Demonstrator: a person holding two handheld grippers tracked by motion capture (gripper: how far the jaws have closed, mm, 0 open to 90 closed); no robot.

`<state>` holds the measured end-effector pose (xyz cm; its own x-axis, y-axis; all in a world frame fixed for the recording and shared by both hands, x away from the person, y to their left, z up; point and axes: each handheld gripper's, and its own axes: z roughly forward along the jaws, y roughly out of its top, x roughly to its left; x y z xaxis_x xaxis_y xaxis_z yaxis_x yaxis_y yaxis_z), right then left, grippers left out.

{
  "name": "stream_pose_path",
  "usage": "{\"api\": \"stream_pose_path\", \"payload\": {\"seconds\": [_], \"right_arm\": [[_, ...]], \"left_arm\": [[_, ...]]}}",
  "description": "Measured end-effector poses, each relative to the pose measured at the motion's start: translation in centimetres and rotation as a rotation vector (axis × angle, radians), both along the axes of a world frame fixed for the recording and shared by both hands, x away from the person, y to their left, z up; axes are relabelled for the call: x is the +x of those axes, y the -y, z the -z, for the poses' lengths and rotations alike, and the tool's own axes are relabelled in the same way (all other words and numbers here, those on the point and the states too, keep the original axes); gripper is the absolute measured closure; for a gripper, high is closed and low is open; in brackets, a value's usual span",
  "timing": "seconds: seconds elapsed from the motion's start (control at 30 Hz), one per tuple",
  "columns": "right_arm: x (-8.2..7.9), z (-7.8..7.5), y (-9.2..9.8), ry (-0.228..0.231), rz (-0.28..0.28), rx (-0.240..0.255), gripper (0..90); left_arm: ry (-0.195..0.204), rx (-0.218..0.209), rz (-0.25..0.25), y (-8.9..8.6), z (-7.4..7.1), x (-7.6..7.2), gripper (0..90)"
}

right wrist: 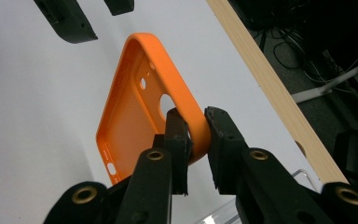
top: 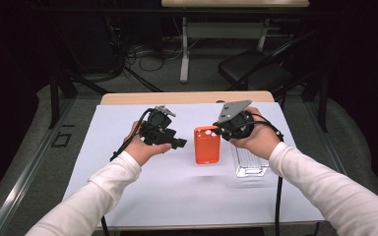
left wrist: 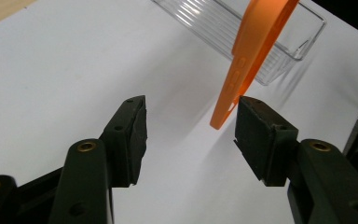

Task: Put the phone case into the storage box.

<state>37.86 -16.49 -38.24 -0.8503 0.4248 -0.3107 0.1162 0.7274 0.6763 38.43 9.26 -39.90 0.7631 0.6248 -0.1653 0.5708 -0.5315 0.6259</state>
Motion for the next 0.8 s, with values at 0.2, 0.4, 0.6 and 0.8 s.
{"api": "stream_pose_path", "payload": {"seconds": [0.2, 0.4, 0.6, 0.8], "right_arm": [[0.3, -0.6, 0.5, 0.018, -0.011, 0.007, 79.6], [0.6, -1.3, 0.9, 0.045, -0.020, 0.003, 79.6], [1.1, -1.9, 1.4, 0.063, -0.021, -0.002, 79.6], [1.7, -2.3, 2.4, 0.074, -0.019, -0.005, 79.6]], "left_arm": [[-0.019, -0.010, -0.020, -1.0, 0.5, -0.1, 34.8], [0.004, 0.009, -0.012, -1.5, 1.1, -0.1, 27.1], [0.021, 0.021, -0.018, -1.8, 1.2, -0.4, 24.9], [0.023, -0.003, -0.023, -2.2, 1.1, -0.6, 21.6]]}}
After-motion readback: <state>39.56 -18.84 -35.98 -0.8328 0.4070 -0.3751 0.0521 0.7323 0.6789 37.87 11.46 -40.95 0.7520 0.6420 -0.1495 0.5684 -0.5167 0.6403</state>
